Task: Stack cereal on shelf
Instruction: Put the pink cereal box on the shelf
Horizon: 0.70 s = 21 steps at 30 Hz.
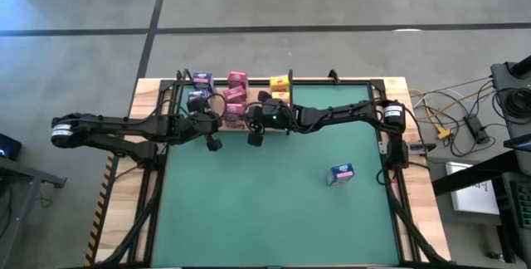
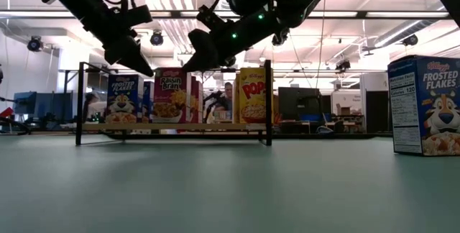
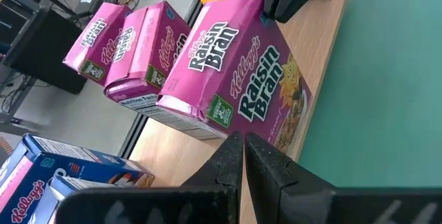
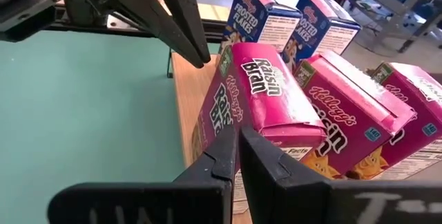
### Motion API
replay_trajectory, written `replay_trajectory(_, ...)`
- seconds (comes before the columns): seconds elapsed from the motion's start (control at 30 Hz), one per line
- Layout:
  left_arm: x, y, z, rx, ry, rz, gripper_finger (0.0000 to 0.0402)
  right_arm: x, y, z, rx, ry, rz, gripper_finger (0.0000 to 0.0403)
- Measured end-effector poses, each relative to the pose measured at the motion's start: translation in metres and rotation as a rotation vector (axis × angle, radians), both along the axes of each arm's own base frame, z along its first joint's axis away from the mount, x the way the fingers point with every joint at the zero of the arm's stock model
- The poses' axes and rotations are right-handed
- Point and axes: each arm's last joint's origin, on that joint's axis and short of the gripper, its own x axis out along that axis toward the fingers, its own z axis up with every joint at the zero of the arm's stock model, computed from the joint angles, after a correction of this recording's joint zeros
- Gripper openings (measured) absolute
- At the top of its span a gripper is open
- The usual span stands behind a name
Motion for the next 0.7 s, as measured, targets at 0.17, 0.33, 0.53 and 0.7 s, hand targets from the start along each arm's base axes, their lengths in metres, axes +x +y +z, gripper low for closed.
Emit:
replay_trajectory(0.17, 0.000, 0.000, -0.001, -0.001, 0.009, 0.000, 0.0000, -0.001, 0.001, -0.001, 0.005, 0.027, 0.002, 0.0009)
replay_trajectory(0.33, -0.004, -0.001, -0.003, -0.031, 0.042, -0.011, 0.0000, -0.009, 0.007, 0.006, 0.017, 0.089, 0.013, 0.0009)
replay_trajectory(0.53, -0.004, -0.005, 0.010, -0.134, -0.044, -0.111, 0.0000, -0.032, 0.015, 0.023, 0.013, 0.180, 0.031, 0.0009)
replay_trajectory(0.7, 0.004, -0.004, 0.029, -0.051, -0.165, -0.186, 0.0000, -0.061, 0.020, 0.029, -0.012, 0.174, 0.044, 0.0009)
